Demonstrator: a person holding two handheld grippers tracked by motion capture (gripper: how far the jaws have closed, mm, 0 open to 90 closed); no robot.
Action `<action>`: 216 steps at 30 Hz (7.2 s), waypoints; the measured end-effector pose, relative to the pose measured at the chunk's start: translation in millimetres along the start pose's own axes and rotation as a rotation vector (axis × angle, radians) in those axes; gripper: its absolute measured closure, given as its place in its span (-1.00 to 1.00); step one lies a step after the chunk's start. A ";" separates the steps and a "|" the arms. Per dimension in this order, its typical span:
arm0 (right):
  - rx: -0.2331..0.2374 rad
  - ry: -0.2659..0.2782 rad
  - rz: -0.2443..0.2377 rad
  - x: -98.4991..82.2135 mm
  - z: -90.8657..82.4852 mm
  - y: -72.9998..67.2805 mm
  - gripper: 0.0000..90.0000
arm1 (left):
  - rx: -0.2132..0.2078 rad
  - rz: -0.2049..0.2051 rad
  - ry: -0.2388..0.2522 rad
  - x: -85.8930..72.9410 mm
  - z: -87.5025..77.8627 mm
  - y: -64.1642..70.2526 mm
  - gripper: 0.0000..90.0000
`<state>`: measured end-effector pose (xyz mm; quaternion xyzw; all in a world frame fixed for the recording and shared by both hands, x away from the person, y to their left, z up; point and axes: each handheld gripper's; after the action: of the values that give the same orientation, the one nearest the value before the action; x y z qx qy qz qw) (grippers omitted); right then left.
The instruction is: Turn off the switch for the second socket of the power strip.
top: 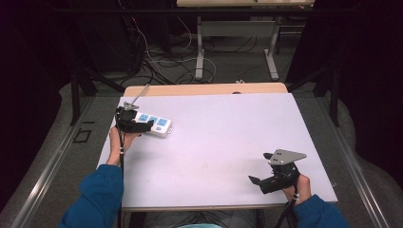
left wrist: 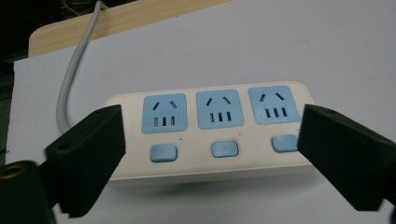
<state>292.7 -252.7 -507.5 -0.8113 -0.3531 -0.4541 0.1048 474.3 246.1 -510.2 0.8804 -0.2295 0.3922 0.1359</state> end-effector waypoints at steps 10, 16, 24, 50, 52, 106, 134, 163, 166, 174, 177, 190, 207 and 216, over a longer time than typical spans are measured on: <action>0.002 -0.003 0.002 0.0 0.0 0.1 -0.92 | -0.007 -0.007 -0.003 -1.3 6.9 -1.0 -0.04; -0.001 -0.002 0.001 0.0 0.1 0.0 -0.92 | -0.030 -0.013 -0.011 -3.0 11.2 -2.6 0.22; -0.004 0.001 0.003 -0.2 0.2 0.0 -0.92 | -0.036 -0.007 -0.009 -4.6 16.5 -2.6 0.64; -0.007 0.002 0.004 -0.3 0.6 0.2 -0.91 | -0.074 -0.008 -0.014 -12.3 24.9 -3.9 1.00; -0.004 0.001 0.004 -0.3 0.5 0.2 -0.91 | -0.073 -0.008 -0.022 -12.8 25.8 -3.5 1.00; -0.003 -0.013 0.008 -0.3 0.5 -0.4 -0.91 | -0.052 0.039 -0.034 -14.9 25.3 -1.1 1.00; -0.003 -0.015 0.008 -0.2 0.6 -0.4 -0.91 | -0.051 0.043 -0.040 -15.3 25.4 0.4 1.00; -0.003 -0.014 0.008 -0.1 0.9 -0.4 -0.91 | -0.052 0.040 -0.031 -16.3 26.8 1.5 1.00; -0.001 -0.016 0.011 -0.2 0.9 -0.6 -0.91 | -0.052 0.039 -0.030 -16.4 26.8 1.4 1.00; -0.003 -0.016 0.010 -0.2 0.9 -0.6 -0.91 | -0.053 0.042 -0.030 -16.4 26.9 1.6 1.00; -0.004 -0.015 0.009 -0.2 0.9 -0.4 -0.91 | -0.053 0.041 -0.030 -16.4 26.9 1.5 1.00; -0.002 -0.016 0.011 -0.2 0.9 -0.6 -0.91 | -0.053 0.040 -0.032 -16.5 26.7 1.5 1.00; -0.004 -0.012 0.003 -0.1 1.1 0.0 -0.91 | -0.046 0.041 -0.026 -16.9 27.0 2.0 1.00; -0.004 -0.012 0.003 0.0 1.1 0.0 -0.91 | -0.043 0.054 -0.041 -16.4 25.9 1.8 1.00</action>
<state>293.3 -252.2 -508.1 -0.8148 -0.3517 -0.4496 0.1017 480.0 238.6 -539.5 0.8787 -0.2641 0.3724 0.1392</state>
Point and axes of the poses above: each handheld gripper's, and its own axes: z roughly forward along the jaws, x roughly out of its top, y roughly to its right, and after that the axes turned 9 degrees about -x, right-handed
